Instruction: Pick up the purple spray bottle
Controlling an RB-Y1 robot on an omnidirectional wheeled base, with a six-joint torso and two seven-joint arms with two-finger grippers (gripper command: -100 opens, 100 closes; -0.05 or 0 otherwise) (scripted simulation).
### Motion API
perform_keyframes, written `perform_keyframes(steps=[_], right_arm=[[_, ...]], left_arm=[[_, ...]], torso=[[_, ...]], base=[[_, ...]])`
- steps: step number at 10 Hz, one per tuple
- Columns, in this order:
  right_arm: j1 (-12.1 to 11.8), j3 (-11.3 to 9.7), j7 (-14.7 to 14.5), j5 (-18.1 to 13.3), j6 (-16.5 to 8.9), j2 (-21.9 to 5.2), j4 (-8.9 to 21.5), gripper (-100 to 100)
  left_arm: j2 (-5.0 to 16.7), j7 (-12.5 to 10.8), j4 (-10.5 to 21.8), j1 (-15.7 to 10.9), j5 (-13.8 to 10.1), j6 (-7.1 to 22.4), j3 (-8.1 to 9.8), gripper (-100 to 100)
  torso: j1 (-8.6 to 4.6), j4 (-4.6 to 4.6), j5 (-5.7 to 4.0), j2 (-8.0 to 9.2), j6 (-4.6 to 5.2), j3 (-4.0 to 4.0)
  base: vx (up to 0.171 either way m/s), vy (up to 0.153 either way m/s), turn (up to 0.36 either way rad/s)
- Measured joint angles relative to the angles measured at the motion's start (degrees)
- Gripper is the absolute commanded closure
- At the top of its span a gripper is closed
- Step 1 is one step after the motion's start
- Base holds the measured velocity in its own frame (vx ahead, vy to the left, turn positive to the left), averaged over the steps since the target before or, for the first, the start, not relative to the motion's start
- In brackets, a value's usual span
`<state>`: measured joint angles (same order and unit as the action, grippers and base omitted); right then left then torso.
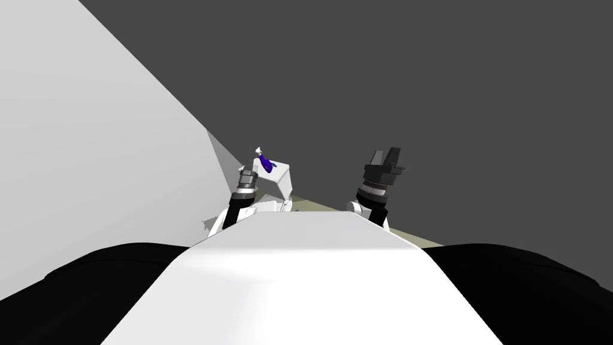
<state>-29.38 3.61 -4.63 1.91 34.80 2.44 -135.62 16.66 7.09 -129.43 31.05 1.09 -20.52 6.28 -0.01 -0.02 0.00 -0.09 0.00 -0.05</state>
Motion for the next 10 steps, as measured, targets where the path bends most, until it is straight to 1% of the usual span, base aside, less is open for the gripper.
perform_keyframes(steps=[2,3,4,5,6,7,8,9,10], right_arm=[[0.00,0.00,0.00,0.00,0.00,0.00,0.00,0],[0.00,0.00,0.00,0.00,0.00,0.00,0.00,0],[0.00,0.00,0.00,0.00,0.00,0.00,0.00,0],[0.00,0.00,0.00,0.00,0.00,0.00,0.00,0],[0.00,0.00,0.00,0.00,0.00,0.00,0.00,0],[0.00,0.00,0.00,0.00,0.00,0.00,0.00,0],[0.00,0.00,0.00,0.00,0.00,0.00,0.00,0],[0.00,0.00,0.00,0.00,0.00,0.00,0.00,0],[0.00,0.00,0.00,0.00,0.00,0.00,0.00,0]], left_arm=[[3.32,-0.59,-0.14,0.97,0.34,2.22,0.73,-100],[5.17,-1.04,-0.41,1.64,0.49,3.80,1.31,-100],[6.45,-1.28,-0.67,2.04,0.60,4.83,1.53,-100],[8.24,-1.61,-0.80,2.78,0.68,5.75,2.00,-100],[10.04,-2.02,-1.37,3.61,0.88,7.30,2.50,-100],[11.25,-2.20,-1.71,3.91,1.03,8.55,2.64,-100],[12.93,-2.45,-1.73,4.40,1.21,9.74,2.96,-100],[14.96,-3.02,-1.65,4.96,1.26,11.24,3.69,-100],[16.30,-3.26,-1.87,5.52,1.41,12.19,3.91,-100]], torso=[[-0.01,0.00,0.00,0.00,0.00,0.00],[-0.01,0.00,0.00,-0.02,0.00,-0.01],[-0.02,0.00,0.00,-0.01,0.00,0.00],[-0.02,0.00,-0.01,-0.01,0.00,0.00],[-0.03,0.00,-0.01,0.00,0.00,0.00],[-0.03,0.00,0.00,0.01,0.00,0.01],[-0.01,0.00,0.00,0.01,0.00,0.00],[-0.01,0.00,0.00,-0.01,0.00,0.00],[-0.02,0.00,0.00,0.01,0.00,0.01]], base=[[0.028,-0.011,-0.033],[0.025,-0.009,-0.015],[0.026,-0.012,-0.023],[0.025,-0.013,-0.025],[0.017,-0.010,-0.010],[0.022,-0.007,-0.025],[0.026,-0.010,-0.033],[0.019,-0.008,-0.013],[0.018,-0.008,-0.020]])
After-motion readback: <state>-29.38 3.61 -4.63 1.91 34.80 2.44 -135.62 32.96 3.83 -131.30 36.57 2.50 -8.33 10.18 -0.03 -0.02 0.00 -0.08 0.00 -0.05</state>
